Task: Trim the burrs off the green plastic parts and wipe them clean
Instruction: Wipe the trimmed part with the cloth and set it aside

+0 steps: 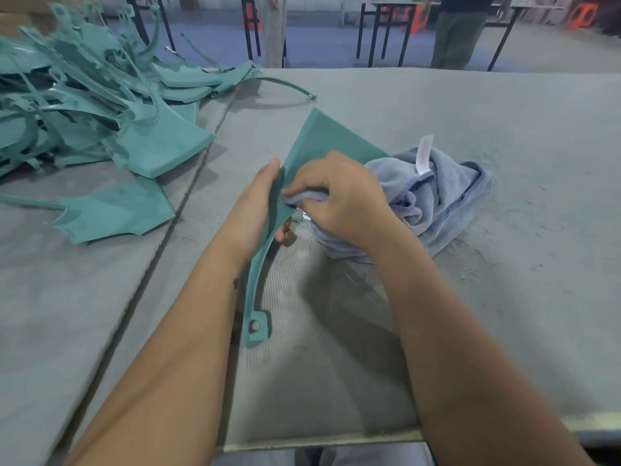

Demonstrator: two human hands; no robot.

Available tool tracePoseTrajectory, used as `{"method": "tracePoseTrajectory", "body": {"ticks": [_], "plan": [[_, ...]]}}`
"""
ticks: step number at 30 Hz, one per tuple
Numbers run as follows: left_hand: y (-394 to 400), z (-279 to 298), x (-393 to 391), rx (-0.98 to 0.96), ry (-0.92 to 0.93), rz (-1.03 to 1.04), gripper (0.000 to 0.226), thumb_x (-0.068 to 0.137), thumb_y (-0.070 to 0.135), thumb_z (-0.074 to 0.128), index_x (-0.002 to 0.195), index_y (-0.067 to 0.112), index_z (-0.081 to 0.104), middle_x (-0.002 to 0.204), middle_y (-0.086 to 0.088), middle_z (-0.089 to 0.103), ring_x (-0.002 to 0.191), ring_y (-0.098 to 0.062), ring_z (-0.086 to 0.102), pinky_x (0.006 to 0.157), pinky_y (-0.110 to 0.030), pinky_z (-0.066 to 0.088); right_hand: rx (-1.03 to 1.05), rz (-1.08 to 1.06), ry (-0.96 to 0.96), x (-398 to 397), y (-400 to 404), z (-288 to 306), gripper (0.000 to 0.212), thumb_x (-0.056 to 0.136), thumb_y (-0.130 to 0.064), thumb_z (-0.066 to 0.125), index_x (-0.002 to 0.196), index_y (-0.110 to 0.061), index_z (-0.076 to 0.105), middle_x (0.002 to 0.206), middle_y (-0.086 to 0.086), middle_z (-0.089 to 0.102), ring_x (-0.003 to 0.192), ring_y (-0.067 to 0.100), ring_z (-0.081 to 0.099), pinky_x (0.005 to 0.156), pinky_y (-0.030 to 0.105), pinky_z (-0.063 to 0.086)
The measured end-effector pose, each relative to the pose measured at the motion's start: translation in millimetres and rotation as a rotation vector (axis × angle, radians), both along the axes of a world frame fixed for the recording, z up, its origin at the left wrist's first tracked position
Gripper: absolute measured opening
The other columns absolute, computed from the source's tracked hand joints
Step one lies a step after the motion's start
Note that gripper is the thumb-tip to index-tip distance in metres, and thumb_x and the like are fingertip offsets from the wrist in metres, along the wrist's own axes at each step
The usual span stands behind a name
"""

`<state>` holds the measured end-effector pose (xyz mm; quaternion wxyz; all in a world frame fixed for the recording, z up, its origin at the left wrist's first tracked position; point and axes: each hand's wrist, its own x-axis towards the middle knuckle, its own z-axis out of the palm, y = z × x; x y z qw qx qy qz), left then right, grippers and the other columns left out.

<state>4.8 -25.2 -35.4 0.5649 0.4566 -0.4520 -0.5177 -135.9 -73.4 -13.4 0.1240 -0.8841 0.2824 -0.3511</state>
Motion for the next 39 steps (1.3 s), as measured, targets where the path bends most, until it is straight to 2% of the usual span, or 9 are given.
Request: {"method": "tracePoseTrajectory", "body": {"ticks": [6,10,13,19,25,30,33,36,39], "plan": [[-1.1,-0.9,1.3,0.027,-0.003,0.06,0.055,0.101,0.053,0.032,0.097,0.01,0.065,0.054,-0.006,0.046,0.036,-0.016,0.032,0.048,-0.028,0.031,0.035,-0.255,0.231,-9.8,-6.2,3.7,0.031,0.08,-0.012,0.05,0.085,-0.03,0.075,0.092,-0.008,0.068,0.086,0.017,0.041,0.075,0.035,0.043],[-1.9,3.3,3.3,0.037,0.072,0.115,0.05,0.101,0.052,0.033,0.1,0.01,0.06,0.052,-0.005,0.037,0.036,-0.016,0.031,0.045,-0.023,0.035,0.124,-0.454,0.398,-15.5,-14.4,5.3,0.03,0.079,-0.012,0.051,0.086,-0.028,0.074,0.074,-0.003,0.054,0.088,0.022,0.044,0.068,0.029,0.03],[-2.0,3.5,2.4,0.024,0.032,0.139,0.047,0.101,0.05,0.037,0.098,0.011,0.063,0.054,-0.005,0.039,0.038,-0.016,0.035,0.04,-0.02,0.036,0.051,-0.427,0.38,-7.5,-12.9,0.6,0.029,0.084,-0.015,0.049,0.091,-0.029,0.073,0.09,-0.001,0.066,0.09,0.022,0.044,0.072,0.03,0.03],[-1.0,4.8,-6.0,-0.055,0.014,0.137,0.026,0.099,0.027,0.053,0.082,0.012,0.067,0.05,-0.001,0.051,0.034,-0.011,0.037,0.037,-0.019,0.033,0.179,-0.237,-0.052,-7.6,-4.7,-2.6,0.016,0.081,-0.014,0.063,0.089,-0.022,0.075,0.086,-0.009,0.071,0.089,0.016,0.063,0.076,0.032,0.048],[1.1,3.2,-3.2,-0.137,-0.07,0.264,0.03,0.103,0.023,0.047,0.088,0.003,0.064,0.053,-0.004,0.055,0.036,-0.015,0.038,0.037,-0.021,0.033,0.282,-0.28,0.222,-3.5,-11.3,2.3,0.02,0.08,-0.011,0.063,0.091,-0.023,0.075,0.099,-0.005,0.071,0.096,0.02,0.061,0.084,0.033,0.05],[-0.5,1.7,1.8,-0.098,-0.068,0.319,0.029,0.102,0.024,0.048,0.089,0.007,0.067,0.054,-0.002,0.059,0.036,-0.012,0.043,0.037,-0.019,0.035,0.328,-0.299,0.331,-2.3,-12.6,9.0,0.018,0.08,-0.014,0.061,0.083,-0.025,0.074,0.09,-0.003,0.072,0.088,0.022,0.062,0.078,0.034,0.054],[-5.0,2.7,7.8,-0.016,0.001,0.49,0.025,0.102,0.027,0.049,0.085,0.016,0.064,0.051,0.001,0.058,0.035,-0.011,0.044,0.041,-0.021,0.044,0.278,-0.417,0.239,-6.4,-10.9,7.8,0.022,0.08,-0.015,0.052,0.087,-0.02,0.073,0.084,0.002,0.07,0.083,0.026,0.062,0.067,0.032,0.05],[-9.0,4.0,6.5,0.04,0.146,0.524,0.02,0.102,0.023,0.047,0.088,0.018,0.06,0.047,0.003,0.057,0.036,-0.011,0.048,0.05,-0.025,0.052,0.24,-0.516,-0.045,-16.7,-8.7,10.9,0.02,0.083,-0.017,0.053,0.089,-0.018,0.072,0.087,-0.002,0.07,0.084,0.021,0.061,0.07,0.035,0.05],[-10.9,5.9,-4.2,0.037,0.296,0.384,0.019,0.104,0.025,0.043,0.102,0.022,0.062,0.079,0.002,0.075,0.059,-0.021,0.069,0.051,-0.03,0.058,0.242,-0.41,-0.306,-21.9,-3.7,19.5,0.015,0.083,-0.016,0.058,0.088,-0.017,0.072,0.086,-0.006,0.071,0.085,0.014,0.063,0.076,0.032,0.05]]}}
